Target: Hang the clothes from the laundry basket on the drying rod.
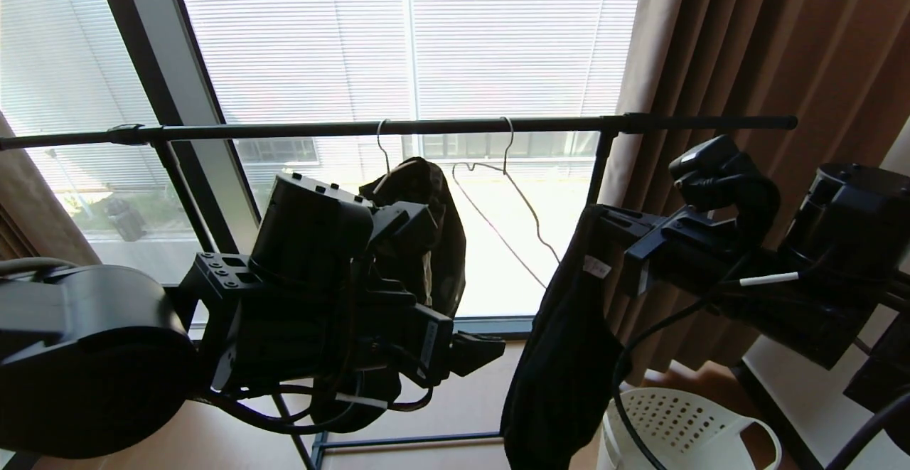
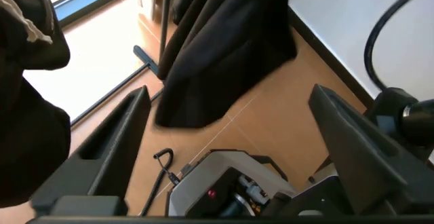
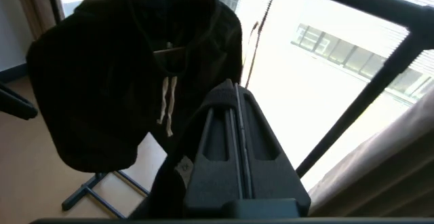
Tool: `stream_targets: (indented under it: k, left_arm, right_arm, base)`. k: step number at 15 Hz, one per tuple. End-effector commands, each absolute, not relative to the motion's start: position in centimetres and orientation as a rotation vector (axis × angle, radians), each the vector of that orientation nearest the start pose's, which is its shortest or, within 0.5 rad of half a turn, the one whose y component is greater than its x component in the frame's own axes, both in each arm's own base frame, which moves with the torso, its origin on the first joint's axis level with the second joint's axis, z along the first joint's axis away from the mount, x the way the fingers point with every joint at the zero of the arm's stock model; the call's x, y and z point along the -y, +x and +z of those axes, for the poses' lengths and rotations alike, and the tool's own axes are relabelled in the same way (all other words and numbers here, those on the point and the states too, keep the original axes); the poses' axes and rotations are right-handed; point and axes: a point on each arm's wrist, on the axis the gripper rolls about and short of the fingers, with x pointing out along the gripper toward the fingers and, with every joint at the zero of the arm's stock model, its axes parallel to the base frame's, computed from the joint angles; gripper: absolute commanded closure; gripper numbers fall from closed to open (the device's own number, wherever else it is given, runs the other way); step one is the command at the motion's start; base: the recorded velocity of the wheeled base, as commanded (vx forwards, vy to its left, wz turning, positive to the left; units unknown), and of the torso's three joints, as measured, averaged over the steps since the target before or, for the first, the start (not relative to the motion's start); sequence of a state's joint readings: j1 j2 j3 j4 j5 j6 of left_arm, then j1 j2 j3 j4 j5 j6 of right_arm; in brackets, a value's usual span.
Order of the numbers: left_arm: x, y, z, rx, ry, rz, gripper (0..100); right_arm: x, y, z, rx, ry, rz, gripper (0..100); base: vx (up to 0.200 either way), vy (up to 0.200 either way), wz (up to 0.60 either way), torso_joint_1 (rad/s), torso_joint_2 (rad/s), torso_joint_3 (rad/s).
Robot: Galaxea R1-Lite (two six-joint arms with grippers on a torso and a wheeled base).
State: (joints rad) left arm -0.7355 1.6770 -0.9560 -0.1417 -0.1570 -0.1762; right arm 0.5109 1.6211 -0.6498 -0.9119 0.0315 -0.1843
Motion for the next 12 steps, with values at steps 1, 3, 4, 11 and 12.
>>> stream_targets:
  k: [1, 3, 4, 11, 12]
  left_arm:
    - [20.1, 21.9, 19.0, -0.624, 0.001, -0.81, 0]
    - [20.4, 22.3, 19.6, -0.598, -0.005, -0.769, 0]
    - [20.6, 22.4, 19.5, -0.598, -0.004, -0.763, 0]
    - [20.8, 22.7, 19.9, -0.596, -0.044, -0.751, 0]
    - [20.9, 22.8, 19.9, -0.596, -0.044, -0.751, 0]
  right_arm:
    - [-12.6, 23.8, 20.0, 0.013, -0.202, 0.519, 100]
    - [-11.1, 23.2, 20.2, -0.021, -0.287, 0.491, 100]
    - [-10.5, 22.4, 20.2, -0.054, -0.348, 0.496, 100]
    - [-7.8, 21.7, 19.1, -0.219, -0.56, 0.487, 100]
    - [-7.6, 22.2, 19.0, -0.227, -0.559, 0.47, 100]
  base:
    - [0.0, 0.0, 0.0, 0.0, 0.0, 0.0]
    - [0.0, 0.0, 0.0, 0.0, 0.0, 0.0]
    - [0.0, 0.0, 0.0, 0.0, 0.0, 0.0]
    - [0.0, 0.0, 0.0, 0.0, 0.0, 0.0]
    - [0.0, 0.0, 0.0, 0.0, 0.0, 0.0]
